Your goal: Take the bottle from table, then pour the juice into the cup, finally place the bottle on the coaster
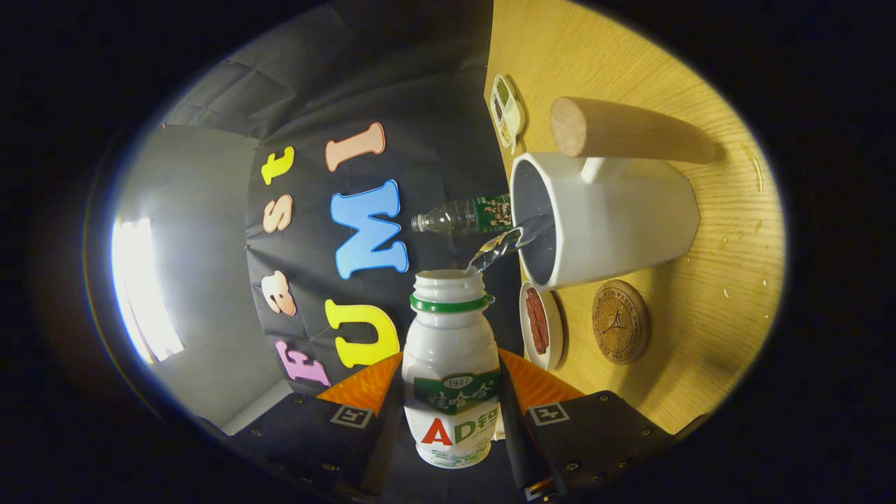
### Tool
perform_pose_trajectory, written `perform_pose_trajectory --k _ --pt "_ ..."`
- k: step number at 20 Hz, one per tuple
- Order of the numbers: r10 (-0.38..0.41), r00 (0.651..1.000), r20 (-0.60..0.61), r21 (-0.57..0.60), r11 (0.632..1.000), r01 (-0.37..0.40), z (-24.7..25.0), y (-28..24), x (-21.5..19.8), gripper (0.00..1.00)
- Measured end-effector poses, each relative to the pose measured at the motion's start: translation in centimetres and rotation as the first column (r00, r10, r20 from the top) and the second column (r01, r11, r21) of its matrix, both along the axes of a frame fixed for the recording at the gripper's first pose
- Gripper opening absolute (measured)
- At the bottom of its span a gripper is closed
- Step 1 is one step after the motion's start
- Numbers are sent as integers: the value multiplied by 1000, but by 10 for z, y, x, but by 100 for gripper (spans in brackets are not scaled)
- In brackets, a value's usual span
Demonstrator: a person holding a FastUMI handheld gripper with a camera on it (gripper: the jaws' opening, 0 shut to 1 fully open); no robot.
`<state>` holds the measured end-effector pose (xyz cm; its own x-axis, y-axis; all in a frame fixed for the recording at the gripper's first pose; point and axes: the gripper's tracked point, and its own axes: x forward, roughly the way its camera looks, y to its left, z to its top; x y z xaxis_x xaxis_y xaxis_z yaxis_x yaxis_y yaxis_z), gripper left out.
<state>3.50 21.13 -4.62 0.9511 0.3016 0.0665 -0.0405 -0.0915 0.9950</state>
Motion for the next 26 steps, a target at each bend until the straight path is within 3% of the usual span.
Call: perform_pose_trajectory --k 26 --pt "-2 1000 29 70 998 0 4 11 4 66"
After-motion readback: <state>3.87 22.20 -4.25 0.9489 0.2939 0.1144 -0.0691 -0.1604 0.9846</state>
